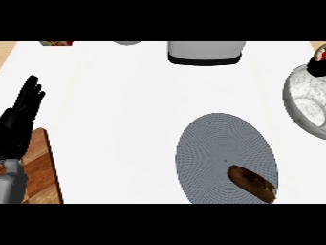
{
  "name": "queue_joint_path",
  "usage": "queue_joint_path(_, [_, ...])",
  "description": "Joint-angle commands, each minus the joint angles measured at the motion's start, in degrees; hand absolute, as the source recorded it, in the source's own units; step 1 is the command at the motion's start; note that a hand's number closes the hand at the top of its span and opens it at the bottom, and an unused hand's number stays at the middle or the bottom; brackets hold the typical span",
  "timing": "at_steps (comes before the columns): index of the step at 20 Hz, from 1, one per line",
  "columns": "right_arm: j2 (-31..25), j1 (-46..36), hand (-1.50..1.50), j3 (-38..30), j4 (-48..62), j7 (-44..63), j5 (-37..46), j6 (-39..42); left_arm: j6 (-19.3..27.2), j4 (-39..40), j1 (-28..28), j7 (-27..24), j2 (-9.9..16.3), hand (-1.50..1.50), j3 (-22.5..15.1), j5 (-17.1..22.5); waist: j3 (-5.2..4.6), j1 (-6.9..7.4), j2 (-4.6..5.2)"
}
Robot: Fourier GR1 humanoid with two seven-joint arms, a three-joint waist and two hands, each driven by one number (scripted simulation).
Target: Pick the cupcake from the placemat and place it in the bowl
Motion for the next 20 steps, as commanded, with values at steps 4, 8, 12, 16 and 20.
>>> queue_joint_path(4, [-5.0,0.2,1.50,-7.0,15.9,-14.7,-5.3,-8.9,0.5,-3.7,1.5,1.8,-1.2,0.00,-0.6,-0.4,0.03,0.63,0.05])
queue_joint_path(8, [-7.7,-2.5,1.50,-9.9,29.2,-22.2,-6.2,-14.7,-0.2,-0.3,-1.8,0.8,-0.5,0.00,0.1,-0.4,0.05,0.92,0.34])
queue_joint_path(12, [-12.3,-1.1,1.50,-9.5,35.4,-14.6,-4.4,-2.3,-0.3,-2.2,-0.4,1.4,-1.0,0.00,-0.8,-0.5,0.04,1.15,0.32])
queue_joint_path(16, [-11.2,-2.6,-1.50,-14.1,43.9,-21.5,-10.0,-6.4,-2.1,-1.3,0.1,0.8,0.2,0.00,1.0,1.2,0.08,1.11,0.35])
queue_joint_path(20, [-14.4,-4.5,-1.50,-15.5,46.9,-31.3,-13.9,-1.1,-3.0,0.3,-2.1,1.7,1.8,0.00,2.6,2.0,0.07,0.72,0.26])
